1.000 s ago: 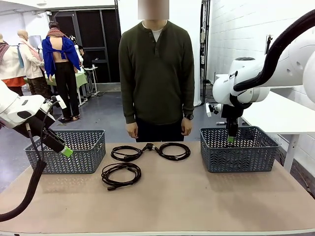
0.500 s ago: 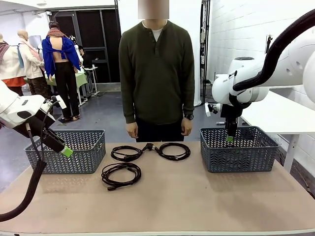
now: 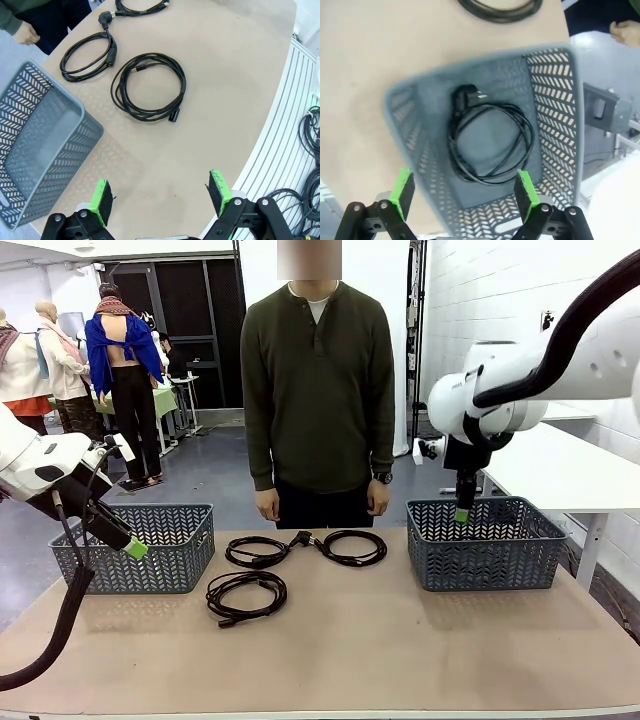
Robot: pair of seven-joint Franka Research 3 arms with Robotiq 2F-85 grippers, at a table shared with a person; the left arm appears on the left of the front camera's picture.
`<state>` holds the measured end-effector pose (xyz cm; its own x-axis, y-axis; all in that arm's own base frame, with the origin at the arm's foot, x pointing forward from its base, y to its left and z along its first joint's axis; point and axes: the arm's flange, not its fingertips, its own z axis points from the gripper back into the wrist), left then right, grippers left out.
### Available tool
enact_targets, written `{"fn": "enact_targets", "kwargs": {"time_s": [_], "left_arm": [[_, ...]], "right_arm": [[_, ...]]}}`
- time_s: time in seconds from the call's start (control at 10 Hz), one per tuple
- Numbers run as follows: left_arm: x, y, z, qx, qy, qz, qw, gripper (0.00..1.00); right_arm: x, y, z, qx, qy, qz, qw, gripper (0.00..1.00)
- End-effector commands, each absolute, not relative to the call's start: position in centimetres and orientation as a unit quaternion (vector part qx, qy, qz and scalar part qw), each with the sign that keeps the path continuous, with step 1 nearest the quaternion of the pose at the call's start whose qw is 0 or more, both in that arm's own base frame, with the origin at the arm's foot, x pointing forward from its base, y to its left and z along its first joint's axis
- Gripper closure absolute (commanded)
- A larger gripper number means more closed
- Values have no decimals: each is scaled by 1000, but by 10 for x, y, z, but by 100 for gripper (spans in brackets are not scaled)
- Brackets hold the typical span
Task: Organize the cables according to human instructions.
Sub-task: Pick up a bundle of cables and place it in the basket indicated by the human.
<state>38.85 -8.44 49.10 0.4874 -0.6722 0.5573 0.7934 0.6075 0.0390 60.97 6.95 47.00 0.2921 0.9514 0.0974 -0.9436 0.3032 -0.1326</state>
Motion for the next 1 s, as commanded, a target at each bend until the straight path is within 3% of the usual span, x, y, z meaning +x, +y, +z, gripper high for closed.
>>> {"fn": "enact_targets", "kwargs": {"time_s": [0.0, 0.6, 0.9], "left_arm": [[390, -81, 489, -122, -271, -436, 849, 0], [390, -81, 489, -122, -271, -436, 849, 0], [390, -81, 489, -122, -271, -436, 849, 0]], "right_arm": [[574, 88, 482, 4, -84, 569, 818, 0], [468, 160, 456, 10, -147, 538, 830, 0], [443, 182, 438, 30, -160, 550, 819, 0]]}}
